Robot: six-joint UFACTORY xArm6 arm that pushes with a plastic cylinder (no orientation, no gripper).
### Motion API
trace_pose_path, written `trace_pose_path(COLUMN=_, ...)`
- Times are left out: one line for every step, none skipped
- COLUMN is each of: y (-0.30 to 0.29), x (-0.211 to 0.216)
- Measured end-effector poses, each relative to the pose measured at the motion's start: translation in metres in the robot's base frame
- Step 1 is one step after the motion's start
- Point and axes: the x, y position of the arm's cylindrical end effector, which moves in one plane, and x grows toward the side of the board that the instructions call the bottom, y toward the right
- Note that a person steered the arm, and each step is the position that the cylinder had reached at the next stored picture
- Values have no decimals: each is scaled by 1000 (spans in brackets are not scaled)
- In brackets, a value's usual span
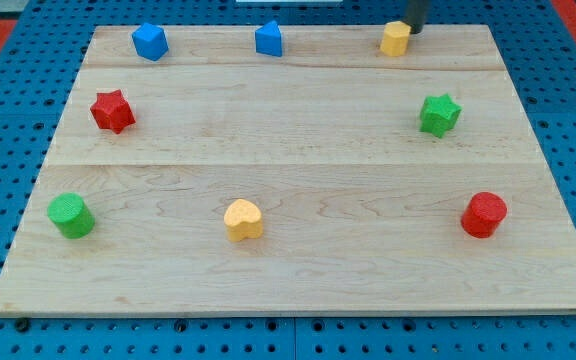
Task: Nudge the yellow hexagon down a bit
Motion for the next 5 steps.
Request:
trace_pose_path(y=8, x=39)
trace_pose_path(y=15, x=16)
trace_pose_path(y=15, x=13)
trace_pose_path(y=9, x=1)
trace_pose_path(y=-48, x=1)
